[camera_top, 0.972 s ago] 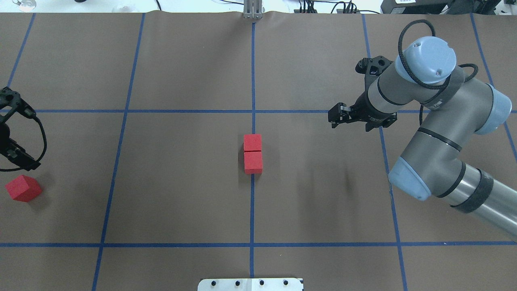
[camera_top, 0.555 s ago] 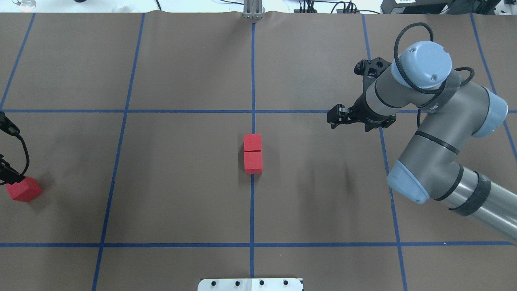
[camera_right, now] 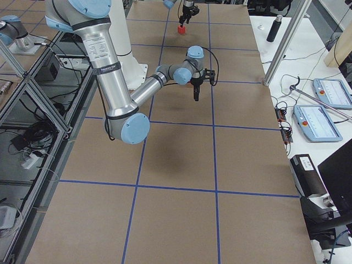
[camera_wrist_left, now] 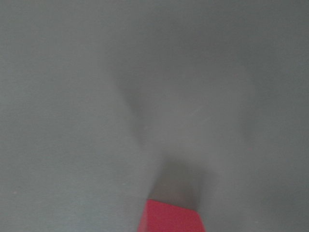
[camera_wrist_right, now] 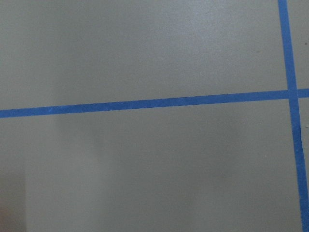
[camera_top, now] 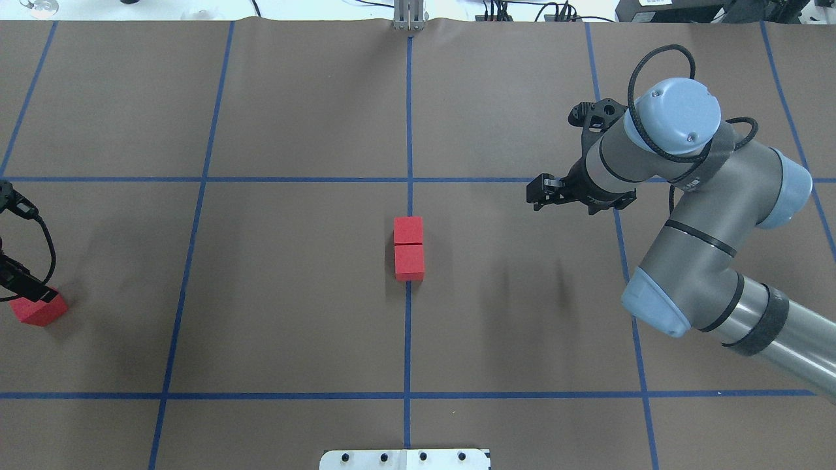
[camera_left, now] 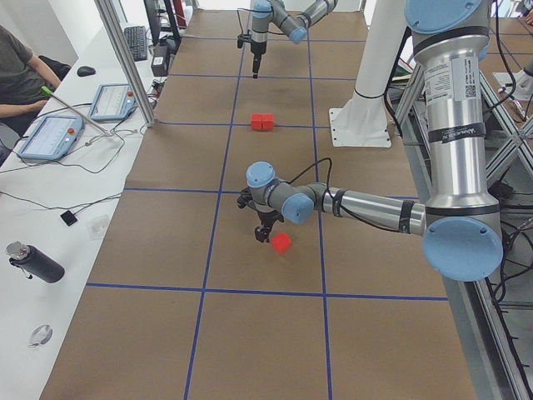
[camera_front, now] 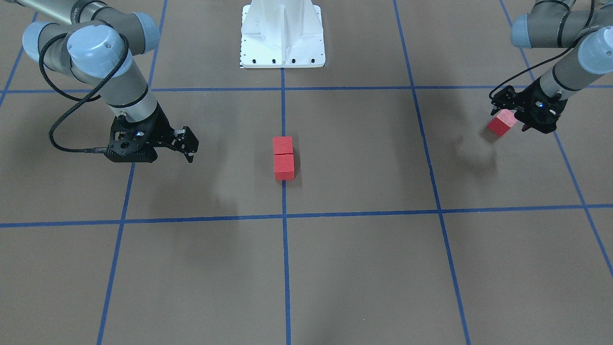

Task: Form red blocks into L shape at center
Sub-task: 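Lower the left gripper onto the last red cube and grasp it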

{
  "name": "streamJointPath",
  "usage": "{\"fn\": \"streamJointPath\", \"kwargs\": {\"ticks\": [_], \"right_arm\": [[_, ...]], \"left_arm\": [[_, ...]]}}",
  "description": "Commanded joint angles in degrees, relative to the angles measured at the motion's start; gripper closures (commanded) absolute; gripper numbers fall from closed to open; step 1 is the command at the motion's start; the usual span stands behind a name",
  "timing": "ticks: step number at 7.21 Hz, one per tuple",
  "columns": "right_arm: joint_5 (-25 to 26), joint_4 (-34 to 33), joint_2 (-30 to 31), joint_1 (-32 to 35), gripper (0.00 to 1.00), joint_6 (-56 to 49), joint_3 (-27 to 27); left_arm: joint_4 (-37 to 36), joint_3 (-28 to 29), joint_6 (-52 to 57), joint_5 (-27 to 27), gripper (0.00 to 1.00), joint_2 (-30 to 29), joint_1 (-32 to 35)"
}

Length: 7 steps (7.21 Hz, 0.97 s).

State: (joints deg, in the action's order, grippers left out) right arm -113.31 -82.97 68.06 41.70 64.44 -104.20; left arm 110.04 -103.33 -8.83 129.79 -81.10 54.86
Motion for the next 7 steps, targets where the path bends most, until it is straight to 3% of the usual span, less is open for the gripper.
{"fn": "streamJointPath", "kwargs": {"ticks": [1, 7], "right_arm": [[0.0, 0.0, 0.1, 0.0, 0.00, 0.0, 0.1], [-0.1, 0.0, 0.0, 0.0, 0.00, 0.0, 0.0]], "left_arm": [[-0.1, 0.3, 0.2, -3.6, 0.00, 0.0, -0.7], [-0.1, 1.5, 0.1, -4.5, 0.00, -0.4, -4.4]]}}
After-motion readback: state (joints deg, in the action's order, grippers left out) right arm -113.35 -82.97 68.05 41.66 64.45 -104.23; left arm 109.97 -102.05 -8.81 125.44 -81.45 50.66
